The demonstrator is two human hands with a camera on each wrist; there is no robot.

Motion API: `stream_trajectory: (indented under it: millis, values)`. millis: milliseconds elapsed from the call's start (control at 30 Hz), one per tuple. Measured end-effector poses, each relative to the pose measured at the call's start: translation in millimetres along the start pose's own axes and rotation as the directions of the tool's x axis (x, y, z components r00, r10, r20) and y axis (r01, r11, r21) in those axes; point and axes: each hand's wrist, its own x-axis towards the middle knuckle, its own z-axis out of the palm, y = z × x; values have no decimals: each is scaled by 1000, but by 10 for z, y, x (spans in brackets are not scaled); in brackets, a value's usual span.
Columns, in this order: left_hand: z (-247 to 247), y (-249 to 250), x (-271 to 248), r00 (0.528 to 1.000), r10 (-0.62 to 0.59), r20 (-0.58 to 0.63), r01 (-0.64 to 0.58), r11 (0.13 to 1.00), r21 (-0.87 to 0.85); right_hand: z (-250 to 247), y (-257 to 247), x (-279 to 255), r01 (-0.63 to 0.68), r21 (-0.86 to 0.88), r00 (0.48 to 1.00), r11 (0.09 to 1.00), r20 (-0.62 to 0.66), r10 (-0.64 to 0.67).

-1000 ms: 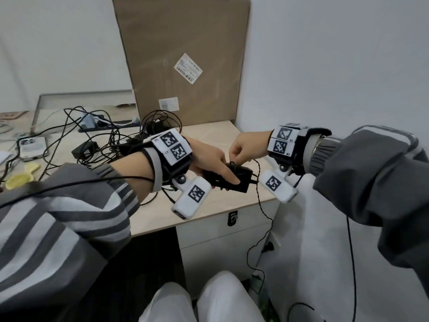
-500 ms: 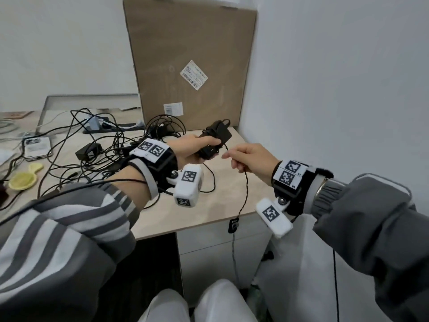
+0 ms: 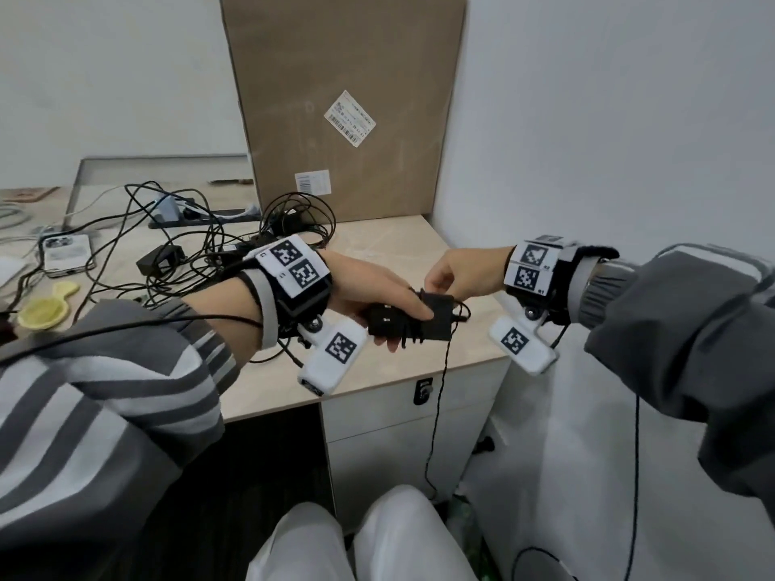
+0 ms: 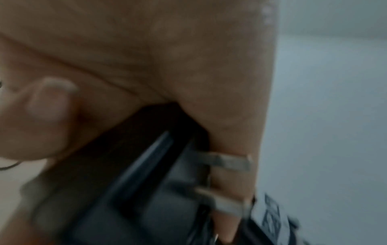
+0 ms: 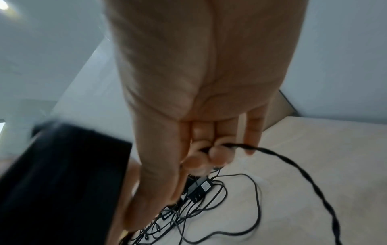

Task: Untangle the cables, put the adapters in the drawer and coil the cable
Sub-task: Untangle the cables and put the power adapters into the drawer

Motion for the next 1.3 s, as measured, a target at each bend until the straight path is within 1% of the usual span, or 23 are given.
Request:
stream_trajectory:
  millis: [100, 200, 267, 300, 333, 367, 400, 433, 500, 567, 633, 700, 767, 833, 900, 967, 1033, 1067, 1133, 1200, 1233, 1267, 1300]
  values:
    - [93, 23, 142, 984, -149, -102, 173, 938, 302, -53, -93, 17, -35, -33, 999, 999, 29, 36]
    - [115, -30, 316, 926, -165, -339, 331, 787, 520, -14, -283, 76, -35, -64, 989, 997, -145, 25]
    - [51, -157, 403, 838, -132, -530, 404, 802, 439, 33, -370, 91, -17, 79, 949, 997, -312, 41]
    - [-7, -237, 426, 766, -122, -631, 409, 850, 332, 65, -376, 88, 3, 178, 916, 984, -395, 69]
    - [-86, -323, 435, 687, -121, -717, 361, 912, 192, 104, -370, 72, 30, 268, 883, 963, -459, 100]
    - [-166, -389, 425, 628, -128, -767, 240, 970, 34, 148, -342, 57, 58, 340, 865, 939, -487, 123]
    - [-249, -444, 402, 609, -136, -782, 70, 991, -118, 205, -312, 36, 85, 391, 863, 916, -488, 129]
    - [-319, -482, 372, 636, -137, -759, -101, 961, -258, 272, -268, 24, 109, 426, 870, 898, -477, 121]
    - [-414, -490, 267, 761, -70, -645, -343, 800, -492, 401, -168, 24, 142, 483, 886, 864, -451, 106]
    - [-437, -440, 123, 833, 57, -551, -436, 681, -589, 501, -30, 45, 143, 533, 910, 834, -402, 101]
    - [-442, -374, -26, 870, 189, -455, -451, 678, -580, 569, 87, 59, 121, 538, 928, 834, -360, 98]
    - [-410, -291, -172, 919, 314, -239, -393, 778, -490, 569, 180, 66, 66, 479, 931, 876, -344, 118]
    - [-280, -173, -243, 951, 310, 9, -298, 923, -245, 472, 252, 61, -18, 432, 907, 902, -372, 197]
    - [-147, -85, -170, 987, 120, 107, -124, 992, 34, 311, 278, 51, -81, 386, 865, 919, -431, 257]
    - [-43, -51, 6, 991, -124, 53, 99, 936, 338, 158, 204, 45, -113, 262, 868, 958, -444, 224]
    - [39, -106, 219, 956, -276, -101, 279, 745, 605, 65, 22, 61, -140, 116, 896, 983, -407, 176]
    - [106, -164, 386, 918, -244, -314, 396, 626, 672, 6, -184, 83, -145, -5, 908, 989, -397, 131]
    - [108, -199, 437, 879, -183, -440, 443, 654, 613, -7, -275, 86, -145, -48, 907, 988, -406, 114]
    - [9, -315, 491, 721, -92, -687, 443, 823, 355, 6, -390, 43, -118, -53, 890, 992, -448, 82]
    - [-227, -443, 489, 527, -118, -842, 236, 972, 11, 88, -406, -49, -18, 50, 879, 999, -476, 40]
    - [-364, -486, 443, 477, -152, -866, 67, 988, -137, 156, -381, -91, 42, 131, 881, 990, -472, 25]
    - [-493, -528, 399, 470, -171, -866, -155, 950, -272, 241, -345, -132, 84, 210, 890, 974, -456, 21]
    - [-585, -542, 323, 511, -187, -839, -359, 840, -406, 330, -284, -151, 108, 265, 901, 958, -433, 19]
